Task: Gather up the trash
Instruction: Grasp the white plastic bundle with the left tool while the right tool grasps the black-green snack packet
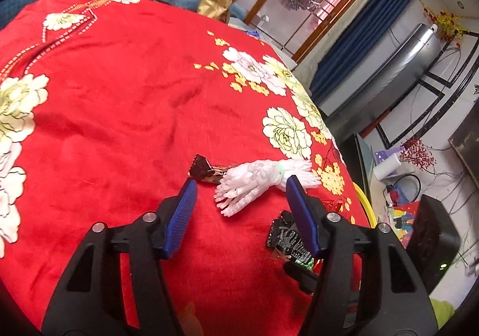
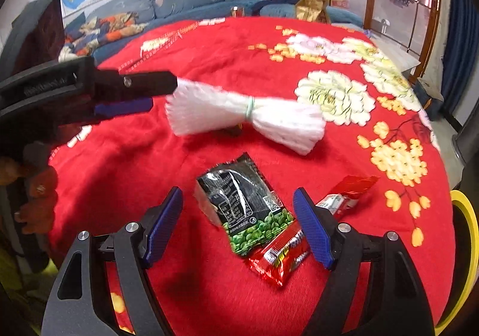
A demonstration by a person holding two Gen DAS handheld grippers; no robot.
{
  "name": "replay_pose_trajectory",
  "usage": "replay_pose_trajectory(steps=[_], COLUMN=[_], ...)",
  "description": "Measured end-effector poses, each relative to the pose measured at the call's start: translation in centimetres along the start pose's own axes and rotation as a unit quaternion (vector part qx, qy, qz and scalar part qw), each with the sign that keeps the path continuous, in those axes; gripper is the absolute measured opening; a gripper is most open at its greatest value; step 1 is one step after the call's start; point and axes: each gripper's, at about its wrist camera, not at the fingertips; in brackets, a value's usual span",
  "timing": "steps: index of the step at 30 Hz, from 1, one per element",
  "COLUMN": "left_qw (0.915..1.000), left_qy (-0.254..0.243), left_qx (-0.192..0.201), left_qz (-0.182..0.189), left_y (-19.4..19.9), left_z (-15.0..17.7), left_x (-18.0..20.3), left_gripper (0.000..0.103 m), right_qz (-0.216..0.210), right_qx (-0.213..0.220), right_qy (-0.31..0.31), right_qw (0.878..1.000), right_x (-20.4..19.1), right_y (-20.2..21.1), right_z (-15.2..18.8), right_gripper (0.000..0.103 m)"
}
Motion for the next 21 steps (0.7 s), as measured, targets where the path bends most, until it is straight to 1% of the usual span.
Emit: replay_pose_trajectory(steps=[2, 3, 4, 8, 9, 10, 11, 14, 16, 17, 19, 21], left_qw=[1.0, 0.9999, 0.9999, 0.9997, 0.9997, 0.9996, 0.9994, 0.9993, 0.9995, 0.9996, 0.9997, 0.9992], left_qy=[-0.004, -0.006, -0.008, -0.014, -0.016, -0.018, -0.023, -0.028, -0.024, -0.021, -0.016, -0.021], left_qx=[-0.006, -0.009, -0.011, -0.018, -0.018, -0.019, -0.02, -0.02, -0.012, -0.006, 0.012, 0.027], left_qz=[0.001, 0.001, 0.0, -0.005, -0.007, -0.009, -0.015, -0.017, -0.019, -0.018, -0.016, -0.018], left_y=[-0.5, -0.8, -1.0, -1.6, -1.7, -1.7, -1.8, -1.8, -1.4, -1.2, -0.2, 1.0], left_z=[0.0, 0.0, 0.0, 0.1, 0.1, 0.1, 0.2, 0.4, 0.7, 0.9, 1.1, 1.2], left_x=[0.1, 0.2, 0.3, 0.5, 0.6, 0.7, 0.8, 1.0, 0.9, 1.0, 1.1, 1.4], left_gripper=[0.049, 0.049, 0.048, 0.041, 0.037, 0.028, 0.021, 0.01, 0.007, 0.007, 0.006, 0.006], right_qz=[-0.005, -0.008, -0.008, -0.013, -0.017, -0.021, -0.023, -0.035, -0.037, -0.038, -0.038, -0.039], right_qx=[-0.011, -0.015, -0.017, -0.012, -0.011, -0.01, -0.008, -0.007, -0.009, -0.012, -0.019, -0.019], right_qy=[-0.003, -0.004, -0.004, -0.005, -0.006, -0.007, -0.009, -0.019, -0.02, -0.018, -0.007, -0.002], right_qw=[1.0, 1.0, 1.0, 1.0, 1.0, 1.0, 1.0, 0.999, 0.999, 0.999, 0.999, 0.999], right_x=[0.2, 0.1, 0.1, -0.2, -0.3, -0.3, -0.3, 0.0, 0.0, 0.1, 0.1, 0.2], right_y=[-0.7, -1.0, -1.3, -1.2, -1.1, -1.0, -0.8, -0.4, -0.1, 0.0, 0.1, 0.4], right_z=[0.2, 0.3, 0.5, 0.7, 0.8, 0.9, 1.0, 1.2, 1.3, 1.3, 1.1, 0.8], right_gripper=[0.067, 0.063, 0.061, 0.052, 0.048, 0.045, 0.044, 0.034, 0.027, 0.026, 0.019, 0.019])
Point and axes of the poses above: each gripper's, at about its wrist camera, not at the fingertips, and y roughly against the way its jaws point, x to its right, z to its underside
